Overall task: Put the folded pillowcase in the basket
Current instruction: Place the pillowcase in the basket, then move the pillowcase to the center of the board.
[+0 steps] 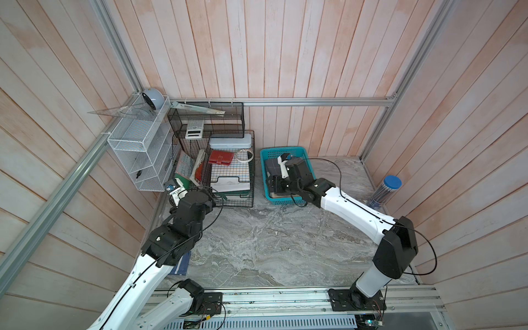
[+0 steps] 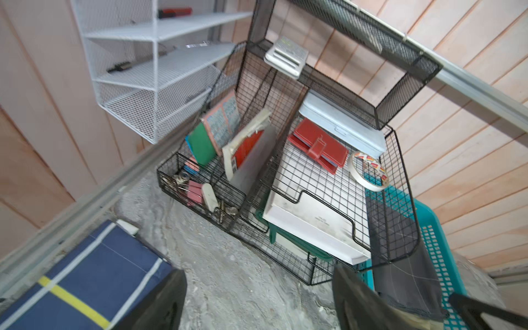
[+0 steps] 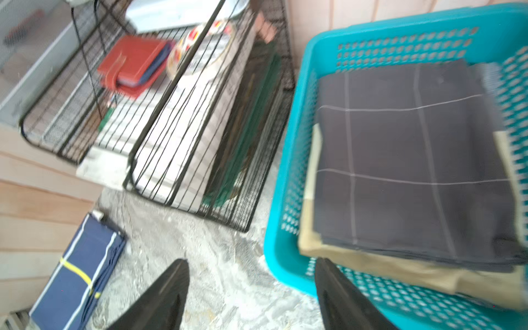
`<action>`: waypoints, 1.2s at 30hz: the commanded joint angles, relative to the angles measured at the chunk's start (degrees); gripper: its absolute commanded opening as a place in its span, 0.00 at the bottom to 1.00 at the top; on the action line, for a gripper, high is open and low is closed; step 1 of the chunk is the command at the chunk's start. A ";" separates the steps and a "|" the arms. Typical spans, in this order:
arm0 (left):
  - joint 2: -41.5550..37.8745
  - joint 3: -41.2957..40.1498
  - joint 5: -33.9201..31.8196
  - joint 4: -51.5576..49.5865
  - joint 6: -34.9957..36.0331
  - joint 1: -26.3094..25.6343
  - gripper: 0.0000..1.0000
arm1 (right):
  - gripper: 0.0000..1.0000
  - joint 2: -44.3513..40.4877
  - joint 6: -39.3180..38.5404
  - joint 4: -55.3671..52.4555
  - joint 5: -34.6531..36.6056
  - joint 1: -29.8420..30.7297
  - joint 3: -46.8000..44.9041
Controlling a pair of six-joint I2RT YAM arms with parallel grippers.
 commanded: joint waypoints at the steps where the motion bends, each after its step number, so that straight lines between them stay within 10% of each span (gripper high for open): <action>1: -4.42 0.46 -6.08 -7.53 2.11 0.36 0.86 | 0.77 2.72 -3.27 4.10 6.15 6.42 -1.11; 8: -15.93 1.92 -12.40 -12.71 2.36 0.35 0.87 | 0.79 18.64 -7.88 1.81 6.23 18.48 14.08; 22: -30.18 -1.98 -16.52 -17.14 1.22 0.27 0.93 | 0.81 60.89 -15.96 -19.39 1.84 30.83 72.98; 36: -32.51 -3.96 -14.59 -14.73 2.38 0.32 0.96 | 0.88 72.23 -19.48 -13.94 0.41 31.82 79.04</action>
